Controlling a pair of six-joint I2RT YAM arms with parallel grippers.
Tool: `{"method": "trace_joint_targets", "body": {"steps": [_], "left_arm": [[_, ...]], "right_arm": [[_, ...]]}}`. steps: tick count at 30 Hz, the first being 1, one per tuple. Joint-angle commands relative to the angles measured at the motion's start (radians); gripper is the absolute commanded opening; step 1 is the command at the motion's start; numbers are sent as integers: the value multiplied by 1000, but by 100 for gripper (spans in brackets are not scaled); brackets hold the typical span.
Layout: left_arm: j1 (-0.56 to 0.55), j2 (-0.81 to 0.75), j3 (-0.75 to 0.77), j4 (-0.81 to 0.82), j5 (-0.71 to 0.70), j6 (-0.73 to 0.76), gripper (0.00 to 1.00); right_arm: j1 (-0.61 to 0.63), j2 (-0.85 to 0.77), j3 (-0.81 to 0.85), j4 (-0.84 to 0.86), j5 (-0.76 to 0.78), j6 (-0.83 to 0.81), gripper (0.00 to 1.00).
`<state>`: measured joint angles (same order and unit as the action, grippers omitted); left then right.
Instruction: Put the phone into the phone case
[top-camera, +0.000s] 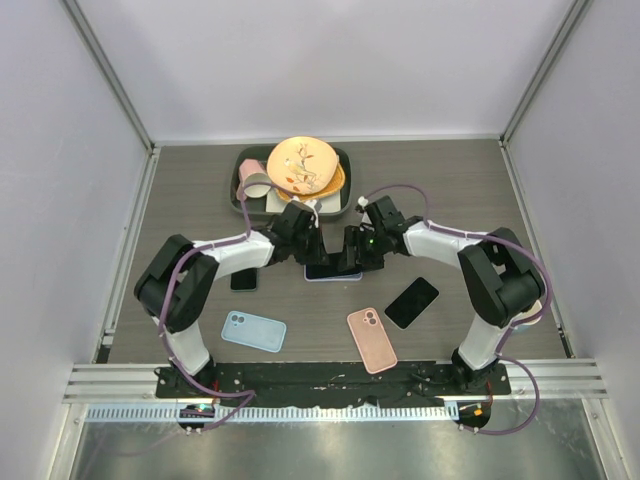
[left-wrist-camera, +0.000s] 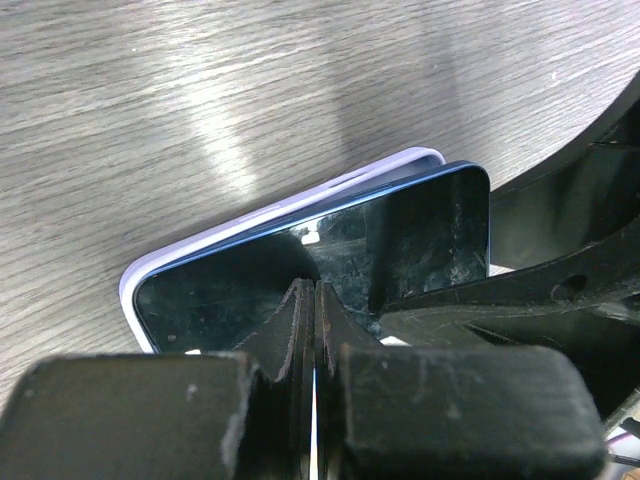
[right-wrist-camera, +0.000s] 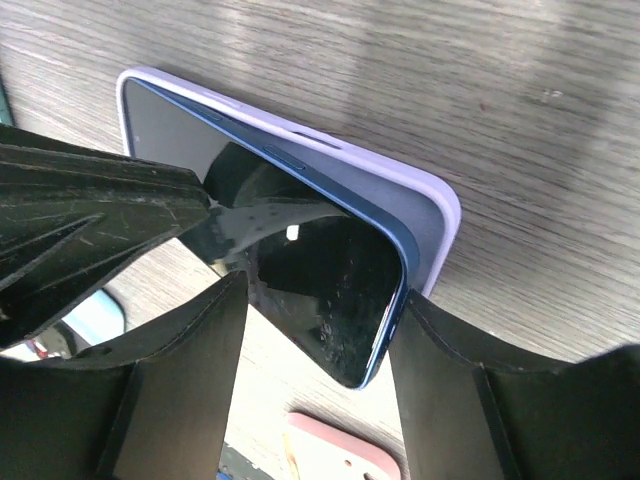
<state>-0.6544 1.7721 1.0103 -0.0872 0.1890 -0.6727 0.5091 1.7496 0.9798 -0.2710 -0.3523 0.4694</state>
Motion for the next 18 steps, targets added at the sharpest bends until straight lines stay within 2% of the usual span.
{"method": "trace_joint_targets", "body": {"steps": [1, 7, 18], "left_arm": [[-5, 56, -21, -128, -77, 25, 0], [-5, 59, -16, -149, -100, 35, 0], [-5, 76, -7, -171, -115, 42, 0]], "right_arm": [[14, 71, -36, -249, 344, -117, 63], [48, 51, -6, -303, 433, -107, 63], [74, -44, 71, -341, 434, -115, 63]]}}
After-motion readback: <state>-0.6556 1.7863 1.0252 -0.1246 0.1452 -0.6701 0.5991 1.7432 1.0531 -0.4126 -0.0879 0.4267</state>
